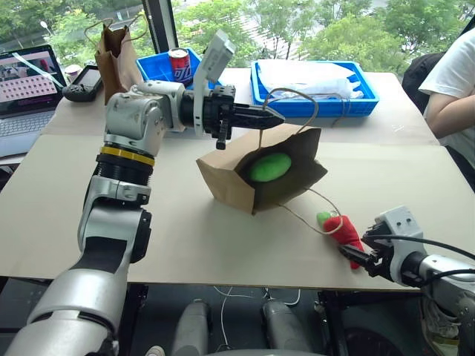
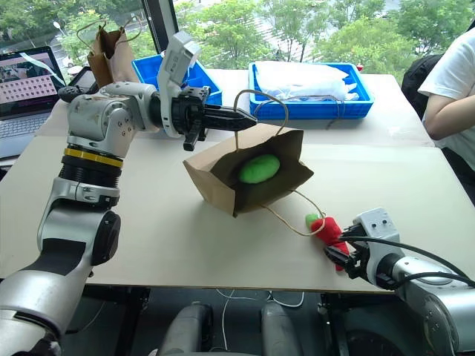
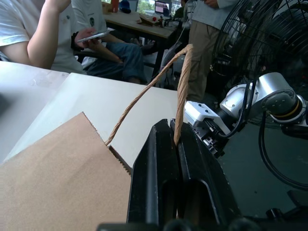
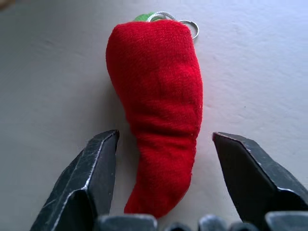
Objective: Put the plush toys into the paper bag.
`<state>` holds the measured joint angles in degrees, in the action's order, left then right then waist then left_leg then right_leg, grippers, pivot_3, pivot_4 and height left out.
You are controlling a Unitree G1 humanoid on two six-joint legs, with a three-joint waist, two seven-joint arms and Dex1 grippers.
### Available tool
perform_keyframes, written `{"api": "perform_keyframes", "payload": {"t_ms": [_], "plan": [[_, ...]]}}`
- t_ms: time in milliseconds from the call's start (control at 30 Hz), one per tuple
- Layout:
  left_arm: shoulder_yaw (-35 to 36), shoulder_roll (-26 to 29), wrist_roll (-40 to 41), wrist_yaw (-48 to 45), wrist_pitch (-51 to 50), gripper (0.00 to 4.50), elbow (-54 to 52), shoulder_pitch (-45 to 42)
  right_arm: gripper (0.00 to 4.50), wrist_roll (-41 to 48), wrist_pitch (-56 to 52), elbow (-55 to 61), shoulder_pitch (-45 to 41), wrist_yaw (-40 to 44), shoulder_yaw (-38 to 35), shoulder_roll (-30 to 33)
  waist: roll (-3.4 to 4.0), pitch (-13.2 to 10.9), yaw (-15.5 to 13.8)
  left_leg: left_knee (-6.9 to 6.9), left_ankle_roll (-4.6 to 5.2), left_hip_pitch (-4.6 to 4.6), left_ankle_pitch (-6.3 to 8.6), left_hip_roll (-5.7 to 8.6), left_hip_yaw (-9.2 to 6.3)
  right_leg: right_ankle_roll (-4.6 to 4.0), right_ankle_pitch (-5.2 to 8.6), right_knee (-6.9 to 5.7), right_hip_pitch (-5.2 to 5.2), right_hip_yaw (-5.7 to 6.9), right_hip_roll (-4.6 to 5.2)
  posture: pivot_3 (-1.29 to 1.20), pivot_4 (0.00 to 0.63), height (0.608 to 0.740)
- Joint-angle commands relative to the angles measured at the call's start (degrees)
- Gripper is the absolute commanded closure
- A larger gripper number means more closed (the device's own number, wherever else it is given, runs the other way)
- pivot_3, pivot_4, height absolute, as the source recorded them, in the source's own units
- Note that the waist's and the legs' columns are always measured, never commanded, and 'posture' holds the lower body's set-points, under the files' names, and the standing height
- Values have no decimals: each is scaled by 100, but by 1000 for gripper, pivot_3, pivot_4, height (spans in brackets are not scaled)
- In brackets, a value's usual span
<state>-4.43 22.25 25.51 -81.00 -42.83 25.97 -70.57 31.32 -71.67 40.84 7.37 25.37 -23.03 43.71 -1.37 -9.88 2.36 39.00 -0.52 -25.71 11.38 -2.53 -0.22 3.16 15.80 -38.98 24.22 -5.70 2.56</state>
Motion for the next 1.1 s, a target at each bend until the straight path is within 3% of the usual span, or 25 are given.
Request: {"api": "perform_keyframes", "payload": {"t_ms": [33,233,367,500,600,833,933,1100], "plan": [[69,32,128,42,-26,4500,-197,-54,2454,-57,158,90,82,280,-596,441,0,0,-8,0,0,0,0,0,0,0,0,0,0,0,0,0,150,694],[60,32,156,80,13,4500,-180,-45,4398,-6,18,-16,-288,710,-1445,1397,0,0,0,0,0,1,0,0,-1,0,0,3,-3,1,-1,0,150,694],[54,19,153,84,57,4500,-145,-52,4398,203,-147,-98,-878,890,-1482,1859,0,0,8,-3,0,11,0,-2,3,3,2,2,-6,-3,-1,0,150,694],[39,11,140,75,105,4500,-136,-46,4398,45,69,-19,-688,729,-1008,1645,-1,0,-10,-6,0,8,0,-4,1,2,2,8,-8,0,-3,0,150,694],[35,25,139,73,111,4500,-153,-35,3663,157,104,96,-353,689,-719,1154,0,0,-53,-5,0,-2,0,-1,0,1,1,12,-5,0,0,0,150,694],[46,57,153,88,86,4500,-200,-25,1300,-310,856,-261,104,420,-54,517,0,0,-51,1,0,-2,0,2,0,1,1,7,-4,-2,1,0,150,694],[46,55,151,94,96,4500,-204,-24,1300,-550,1203,-649,311,464,334,442,0,0,-44,0,0,1,0,2,0,2,2,6,-5,-2,1,0,150,694],[37,66,136,106,141,4500,-229,-11,2750,-535,1307,-951,219,500,361,306,-1,0,-5,2,-1,8,-1,2,2,1,1,5,-12,-4,1,0,150,694]]}}
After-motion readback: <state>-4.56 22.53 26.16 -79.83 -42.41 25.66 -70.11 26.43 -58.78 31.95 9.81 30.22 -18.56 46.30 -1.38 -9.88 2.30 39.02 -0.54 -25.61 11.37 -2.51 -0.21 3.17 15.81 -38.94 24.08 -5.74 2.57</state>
